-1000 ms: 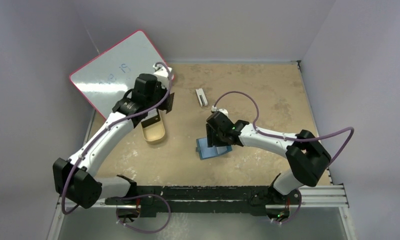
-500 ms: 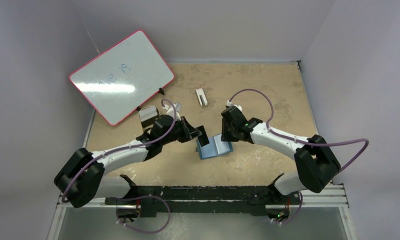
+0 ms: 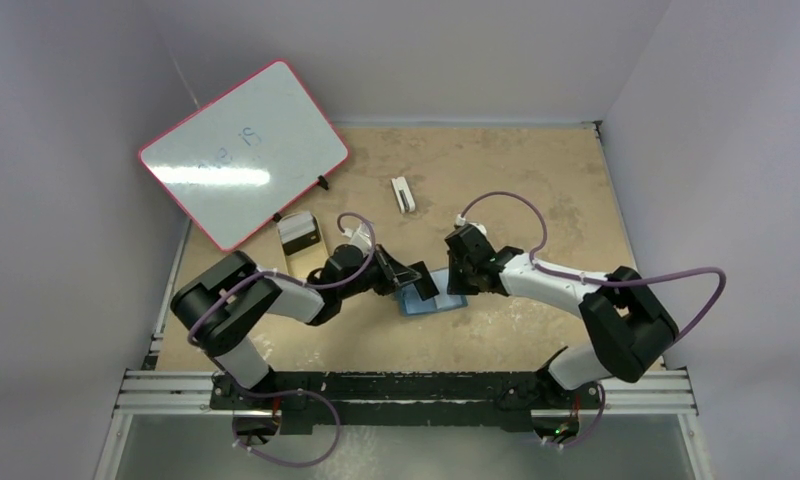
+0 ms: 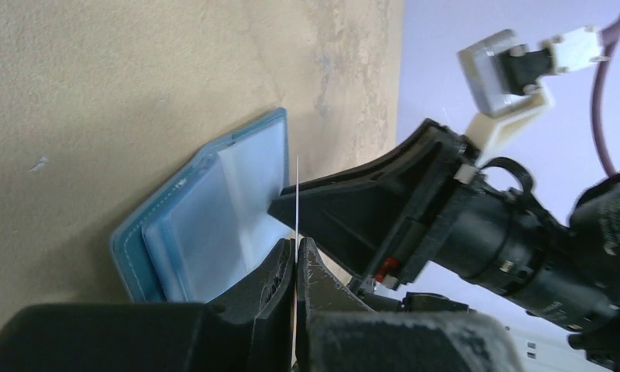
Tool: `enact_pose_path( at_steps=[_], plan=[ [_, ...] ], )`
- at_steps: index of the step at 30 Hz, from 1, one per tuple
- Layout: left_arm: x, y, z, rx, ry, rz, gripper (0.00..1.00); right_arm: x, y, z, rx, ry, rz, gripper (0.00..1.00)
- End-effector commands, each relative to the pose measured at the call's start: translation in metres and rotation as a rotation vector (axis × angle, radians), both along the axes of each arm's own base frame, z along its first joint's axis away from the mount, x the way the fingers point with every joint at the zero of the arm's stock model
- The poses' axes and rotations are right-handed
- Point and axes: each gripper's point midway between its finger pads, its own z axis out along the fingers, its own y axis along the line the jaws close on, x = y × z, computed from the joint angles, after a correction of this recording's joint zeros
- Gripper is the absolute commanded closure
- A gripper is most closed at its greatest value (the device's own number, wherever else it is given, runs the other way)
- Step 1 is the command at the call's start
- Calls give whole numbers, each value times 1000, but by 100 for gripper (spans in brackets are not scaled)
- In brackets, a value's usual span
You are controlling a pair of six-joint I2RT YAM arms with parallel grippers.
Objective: Put the credit cards into the card holder
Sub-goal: Insert the credit card into the card holder.
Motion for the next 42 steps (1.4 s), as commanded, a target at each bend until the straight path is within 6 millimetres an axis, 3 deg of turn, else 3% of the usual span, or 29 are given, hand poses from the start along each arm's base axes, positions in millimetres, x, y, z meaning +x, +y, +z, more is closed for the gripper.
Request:
enact_pose_path(
  at_steps=[1,5,11,22,31,42],
  plan=[
    [2,-18,12,-112,-25,-49,100,-5,1,-4,33,6,-20,75],
    [-1,-20,-21,-59,32,-71,100,-9,-1,-6,44,10,-27,75],
    [-1,-11,-48,33,51,-49,100,-9,-3,0,45,-6,-30,74],
    [-1,-25,-53,103,58,-144,100,-8,-5,-2,40,-6,-50,74],
    [-5,-14,-63,250,76,-163,100,-1,-1,4,47,-22,-52,74],
    [-8,-11,-69,259,190,-114,100,2,2,5,53,-28,-53,73]
  ],
)
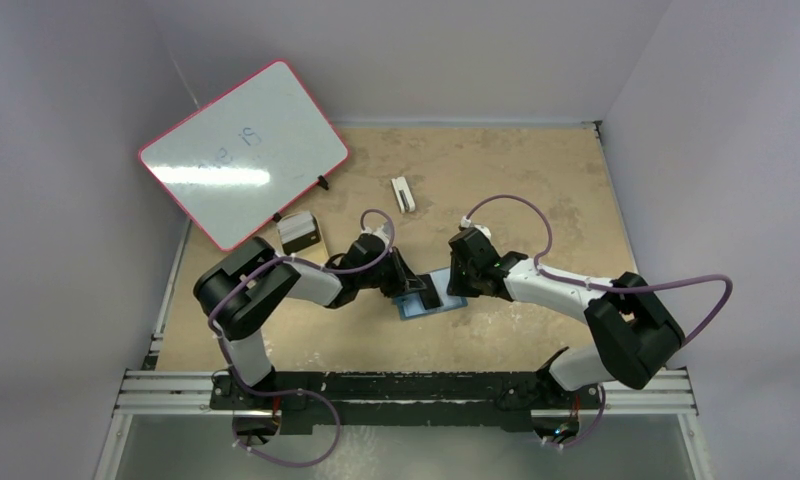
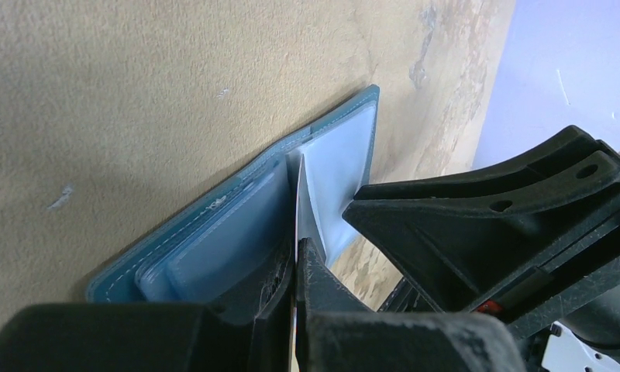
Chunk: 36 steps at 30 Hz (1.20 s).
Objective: Put the credit cards into the card holder
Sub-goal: Insert the credit card into the card holder.
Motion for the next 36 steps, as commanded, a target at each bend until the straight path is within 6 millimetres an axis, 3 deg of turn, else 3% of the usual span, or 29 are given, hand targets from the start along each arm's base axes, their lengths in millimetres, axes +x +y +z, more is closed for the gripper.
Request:
enact_pose_path(
  at_steps=[1,9,16,22,30,36],
  plan=[
    [-3,3,-12,44,62,29,100,4,1,3,0,-2,-14,73],
    [3,-9,-17,22,87,31,100,9,0,4,-7,-22,-29,73],
    [7,-6,-22,75,81,32,100,9,2,9,2,-24,-23,73],
    [14,-5,-11,95,31,36,81,9,5,26,30,-41,-3,69],
    [24,4,-4,152,-20,66,79,18,-7,38,-4,-81,-34,64],
    [28,10,-4,203,-35,82,79,27,-12,32,9,-78,-33,65]
  ],
)
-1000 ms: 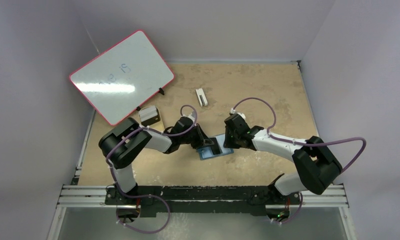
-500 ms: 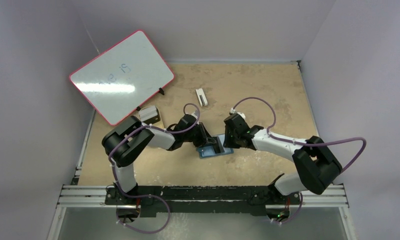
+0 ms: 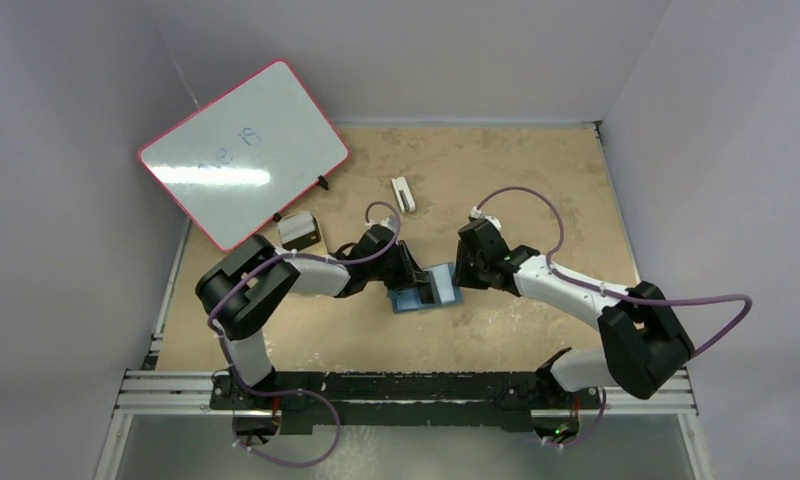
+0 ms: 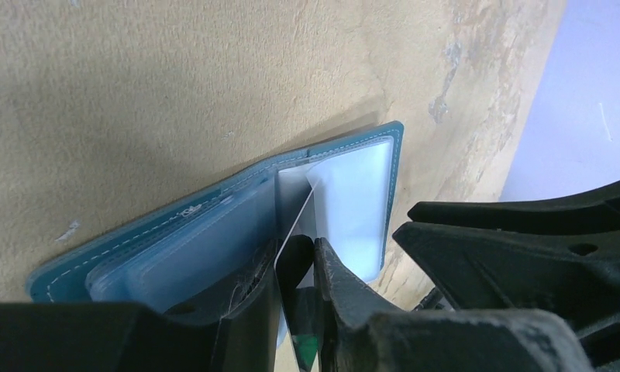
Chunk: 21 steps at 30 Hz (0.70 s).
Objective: Put the credit cards into the card holder
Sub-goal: Insert the credit card into the card holder.
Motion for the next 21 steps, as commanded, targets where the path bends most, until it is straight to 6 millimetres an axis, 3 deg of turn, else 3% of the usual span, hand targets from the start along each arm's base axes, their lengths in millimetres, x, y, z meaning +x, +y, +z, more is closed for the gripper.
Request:
enact_pose_path(
  at_steps=[1,9,21],
  plan=[
    [10,13,-3,102,-47,25,80,13,3,6,17,-32,15,65],
    [14,19,-8,180,-70,0,81,2,17,-18,89,19,65,69],
    [25,42,-3,349,-126,17,71,-10,19,-33,123,48,69,76]
  ],
)
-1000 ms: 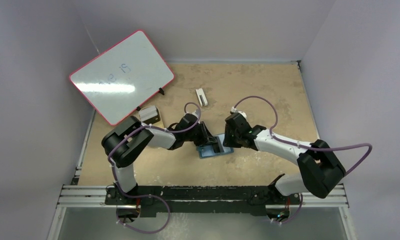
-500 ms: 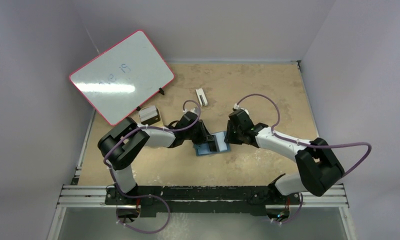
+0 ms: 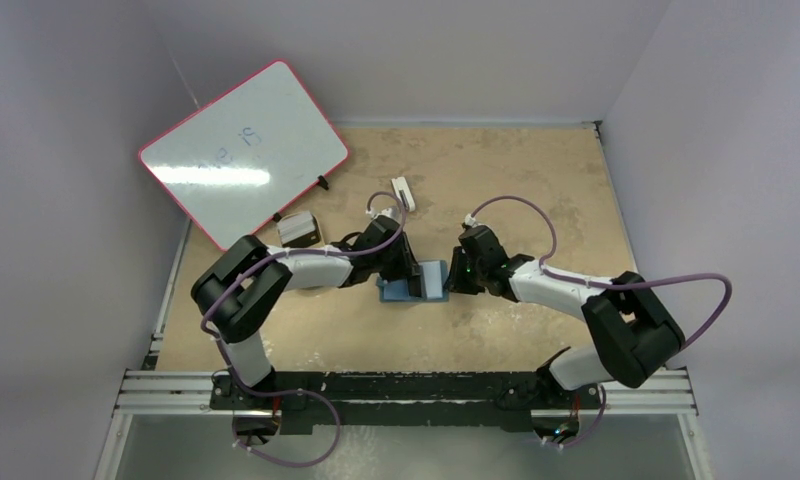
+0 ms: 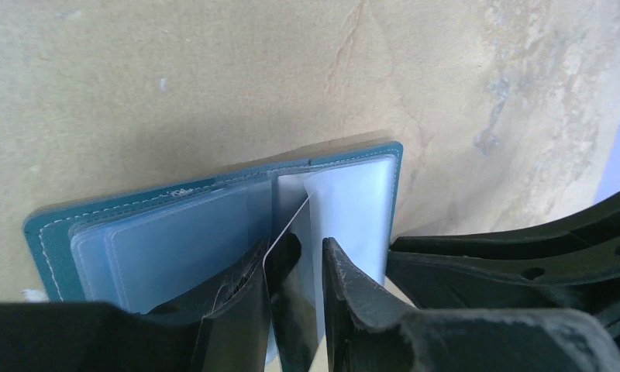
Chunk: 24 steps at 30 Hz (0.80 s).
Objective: Put the credit cards into the card holder
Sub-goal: Insert the credit card into the card holder.
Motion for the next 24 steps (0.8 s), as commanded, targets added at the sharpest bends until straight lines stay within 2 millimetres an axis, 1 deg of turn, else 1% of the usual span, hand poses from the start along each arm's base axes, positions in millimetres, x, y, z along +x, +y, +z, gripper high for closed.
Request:
enact_pose_path(
  at_steps=[1,4,9,12,14,16,18,24],
  plan=[
    [6,29,-6,177,-37,21,71,-7,0,-7,11,22,9,76],
    [7,35,-9,239,-28,5,71,-7,-1,-7,7,21,5,76],
    [10,34,-4,248,-51,-9,69,-4,6,-2,31,14,29,77],
    [10,31,-2,241,-53,-24,68,-2,8,11,49,-7,33,77],
    [9,30,-2,232,-53,-29,68,2,9,25,63,-39,24,75],
    [7,24,-1,198,-55,-49,68,8,12,40,85,-81,16,70],
    [3,20,-1,167,-51,-67,69,12,17,48,119,-109,25,64],
    [0,20,-6,168,-47,-84,68,20,31,53,191,-129,33,49]
  ],
)
